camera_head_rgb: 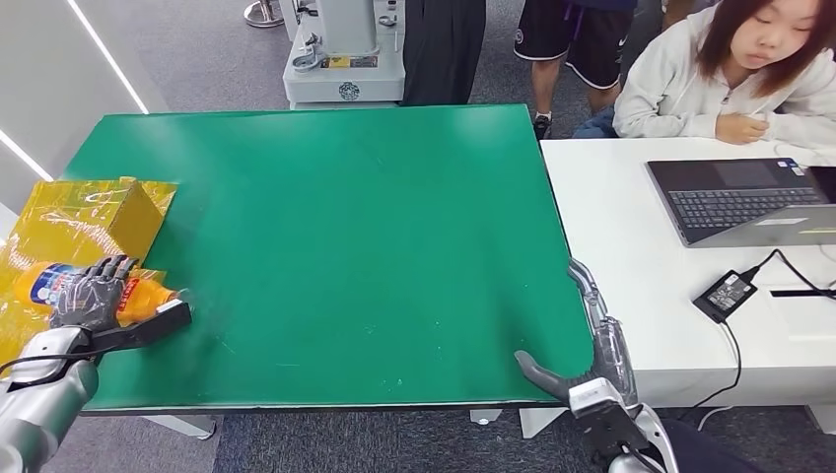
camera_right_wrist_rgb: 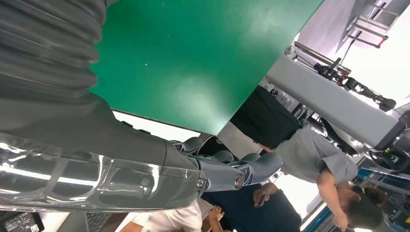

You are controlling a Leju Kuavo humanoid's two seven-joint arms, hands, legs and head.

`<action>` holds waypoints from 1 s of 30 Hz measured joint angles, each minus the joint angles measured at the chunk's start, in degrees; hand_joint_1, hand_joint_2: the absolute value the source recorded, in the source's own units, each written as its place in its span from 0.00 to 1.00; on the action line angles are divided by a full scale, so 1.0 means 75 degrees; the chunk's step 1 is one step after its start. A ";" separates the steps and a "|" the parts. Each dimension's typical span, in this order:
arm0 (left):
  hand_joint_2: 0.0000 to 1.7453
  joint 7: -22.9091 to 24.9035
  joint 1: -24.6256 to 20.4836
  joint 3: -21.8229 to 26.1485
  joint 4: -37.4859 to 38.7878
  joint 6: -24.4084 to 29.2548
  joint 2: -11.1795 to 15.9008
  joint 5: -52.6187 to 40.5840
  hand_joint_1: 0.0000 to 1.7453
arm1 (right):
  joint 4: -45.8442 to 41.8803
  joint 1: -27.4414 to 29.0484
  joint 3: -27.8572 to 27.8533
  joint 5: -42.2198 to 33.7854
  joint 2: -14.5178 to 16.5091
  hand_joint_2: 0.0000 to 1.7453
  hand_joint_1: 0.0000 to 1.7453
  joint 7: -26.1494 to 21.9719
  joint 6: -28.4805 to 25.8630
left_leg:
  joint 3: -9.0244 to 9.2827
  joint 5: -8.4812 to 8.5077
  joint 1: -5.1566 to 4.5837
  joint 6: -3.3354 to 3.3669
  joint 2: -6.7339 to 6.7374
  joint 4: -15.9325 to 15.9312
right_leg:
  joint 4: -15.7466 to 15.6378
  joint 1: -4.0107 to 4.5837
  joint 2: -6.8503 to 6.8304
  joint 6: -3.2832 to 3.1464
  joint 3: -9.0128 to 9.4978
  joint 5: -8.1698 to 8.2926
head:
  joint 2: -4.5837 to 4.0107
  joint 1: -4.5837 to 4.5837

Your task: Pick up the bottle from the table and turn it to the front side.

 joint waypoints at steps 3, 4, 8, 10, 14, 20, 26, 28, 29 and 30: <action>1.00 -0.0427 0.0193 0.0255 0.0000 0.0806 -0.0237 0.0427 0.00 | 0.0020 0.0002 0.0047 0.0036 0.0000 1.00 0.00 0.0018 0.0001 | -0.0002 0.0000 0.0000 0.0000 -0.0010 0.0000 | -0.0002 0.0000 -0.0012 0.0001 0.0001 -0.0001 | 0.0000 0.0001; 1.00 -0.0587 0.0261 0.0367 0.0000 0.1044 -0.0347 0.0587 0.00 | 0.0029 0.0002 0.0058 0.0042 0.0000 1.00 0.00 0.0019 0.0001 | -0.0003 0.0000 -0.0001 0.0000 -0.0015 0.0001 | -0.0003 -0.0001 -0.0017 0.0002 0.0002 -0.0002 | 0.0000 0.0002; 1.00 -0.1332 0.0455 0.0812 -0.0005 0.1576 -0.0798 0.1294 0.00 | 0.0065 0.0019 0.0088 0.0060 0.0001 1.00 0.00 0.0020 -0.0017 | -0.0004 0.0000 -0.0002 0.0001 -0.0017 0.0003 | -0.0005 -0.0002 -0.0018 0.0003 0.0002 0.0000 | 0.0000 0.0001; 1.00 -0.1949 0.0565 0.1057 -0.0067 0.1733 -0.1067 0.1805 0.00 | 0.0091 0.0029 0.0104 0.0065 0.0004 1.00 0.00 -0.0004 -0.0024 | -0.0004 0.0000 -0.0004 0.0001 -0.0017 0.0005 | -0.0007 -0.0004 -0.0018 0.0003 0.0001 0.0000 | 0.0000 0.0000; 1.00 -0.3601 0.1029 0.1807 -0.0850 0.1978 -0.1821 0.2732 0.00 | 0.0199 0.0036 0.0142 0.0002 0.0018 1.00 0.00 -0.0141 -0.0031 | -0.0008 -0.0001 -0.0006 0.0002 -0.0021 0.0006 | -0.0011 -0.0007 -0.0018 0.0005 0.0002 0.0001 | 0.0000 0.0002; 1.00 -0.4076 0.1862 0.3083 -0.3204 0.2028 -0.2890 0.1978 0.00 | 0.0412 0.0011 0.0201 -0.0298 0.0020 1.00 0.00 -0.0211 -0.0066 | -0.0011 -0.0009 -0.0005 -0.0002 -0.0008 0.0006 | -0.0013 -0.0007 -0.0004 0.0005 -0.0003 0.0001 | 0.0000 0.0001; 1.00 -0.4076 0.2366 0.3585 -0.4816 0.2028 -0.3219 0.2060 0.00 | 0.0557 -0.0043 0.0207 -0.0496 0.0020 1.00 0.00 -0.0227 -0.0082 | -0.0009 -0.0008 0.0000 -0.0004 -0.0010 0.0003 | -0.0007 -0.0002 -0.0007 0.0003 -0.0004 -0.0001 | 0.0000 -0.0001; 1.00 -0.4076 0.2460 0.3608 -0.5088 0.2028 -0.3239 0.2398 0.00 | 0.0585 -0.0061 0.0208 -0.0556 0.0018 1.00 0.00 -0.0228 -0.0092 | -0.0009 -0.0007 0.0001 -0.0005 -0.0011 0.0003 | -0.0005 0.0000 -0.0009 0.0002 -0.0004 -0.0001 | 0.0000 -0.0001; 1.00 -0.4077 0.2501 0.3595 -0.5200 0.2028 -0.3244 0.2675 0.00 | 0.0595 -0.0071 0.0208 -0.0591 0.0015 1.00 0.00 -0.0228 -0.0108 | -0.0008 -0.0007 0.0001 -0.0006 -0.0011 0.0003 | -0.0005 0.0000 -0.0010 0.0002 -0.0004 -0.0001 | 0.0000 -0.0001; 1.00 -0.4077 0.2522 0.3589 -0.5253 0.2028 -0.3247 0.2818 0.00 | 0.0600 -0.0077 0.0208 -0.0609 0.0014 1.00 0.00 -0.0228 -0.0116 | -0.0008 -0.0007 0.0001 -0.0006 -0.0011 0.0003 | -0.0005 0.0001 -0.0009 0.0002 -0.0004 -0.0001 | 0.0000 0.0000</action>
